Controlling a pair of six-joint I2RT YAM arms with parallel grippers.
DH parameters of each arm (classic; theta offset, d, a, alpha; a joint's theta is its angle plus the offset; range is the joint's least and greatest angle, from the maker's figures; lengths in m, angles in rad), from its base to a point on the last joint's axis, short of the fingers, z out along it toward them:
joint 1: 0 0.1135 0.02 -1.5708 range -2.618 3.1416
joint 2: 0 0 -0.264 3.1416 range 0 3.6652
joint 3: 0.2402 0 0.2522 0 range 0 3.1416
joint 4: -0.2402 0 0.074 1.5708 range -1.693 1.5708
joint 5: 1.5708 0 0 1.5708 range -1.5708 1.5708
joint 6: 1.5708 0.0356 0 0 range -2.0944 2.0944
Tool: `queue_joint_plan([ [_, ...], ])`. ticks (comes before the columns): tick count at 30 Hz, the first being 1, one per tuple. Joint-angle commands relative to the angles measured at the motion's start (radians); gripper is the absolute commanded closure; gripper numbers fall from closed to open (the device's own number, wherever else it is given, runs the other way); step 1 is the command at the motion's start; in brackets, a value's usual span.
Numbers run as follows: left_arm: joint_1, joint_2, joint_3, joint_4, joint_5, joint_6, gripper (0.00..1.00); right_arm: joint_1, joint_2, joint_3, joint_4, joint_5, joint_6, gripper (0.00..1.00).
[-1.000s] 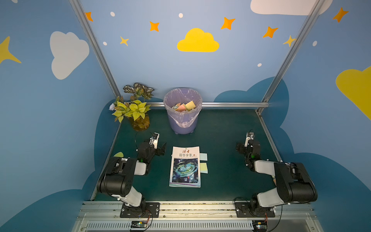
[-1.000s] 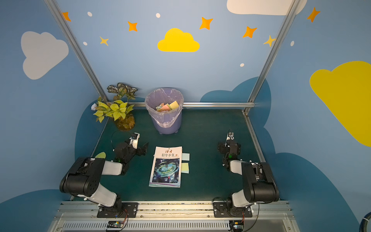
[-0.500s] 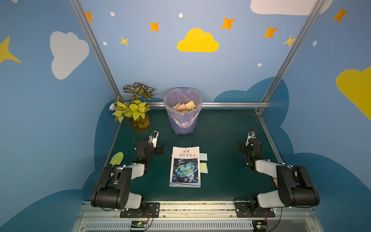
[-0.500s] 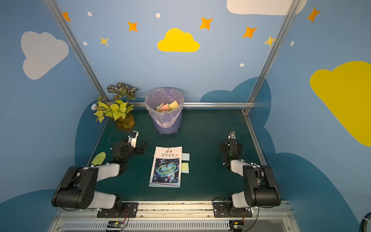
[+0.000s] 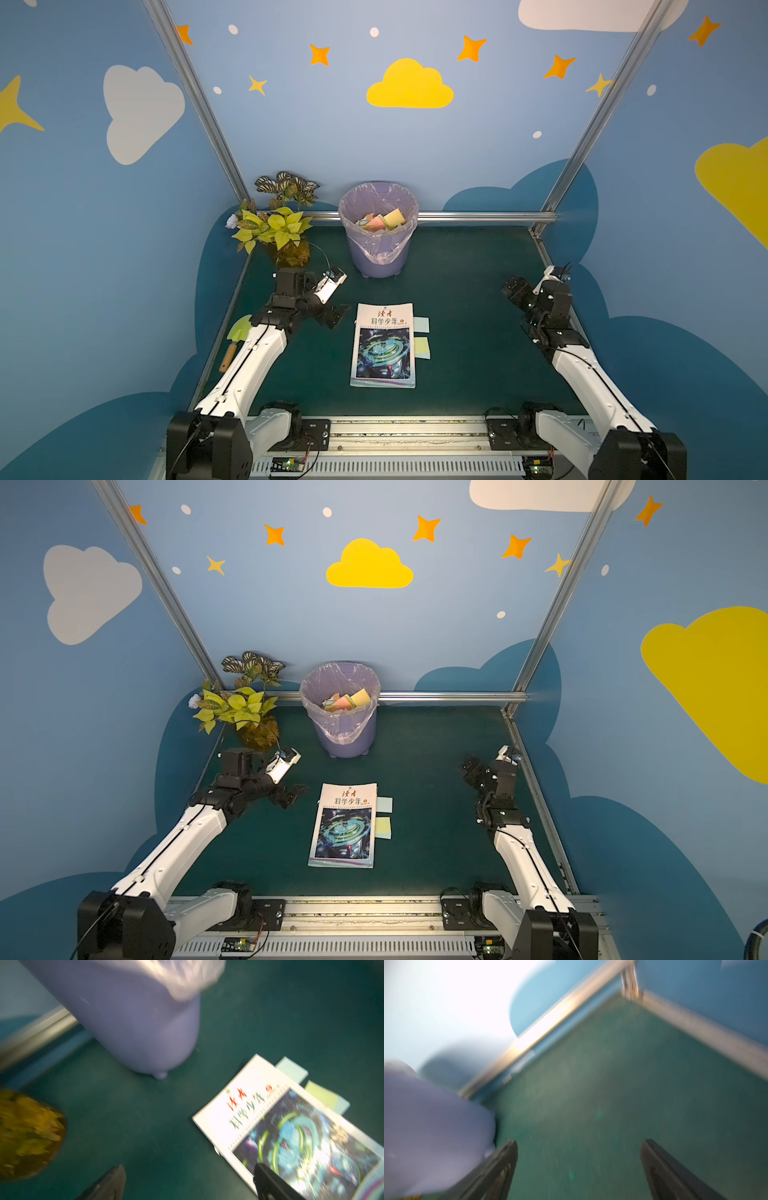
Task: Peel off the used sticky note
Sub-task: Open the book at the center of the board.
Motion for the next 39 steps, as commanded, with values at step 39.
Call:
queue_joint_plan([
  [39,-0.255,0.455,0.041,-0.170,-0.228,0.116,0.29,0.769,0.728,0.421,-0.113,-0.186,0.017,0.30],
])
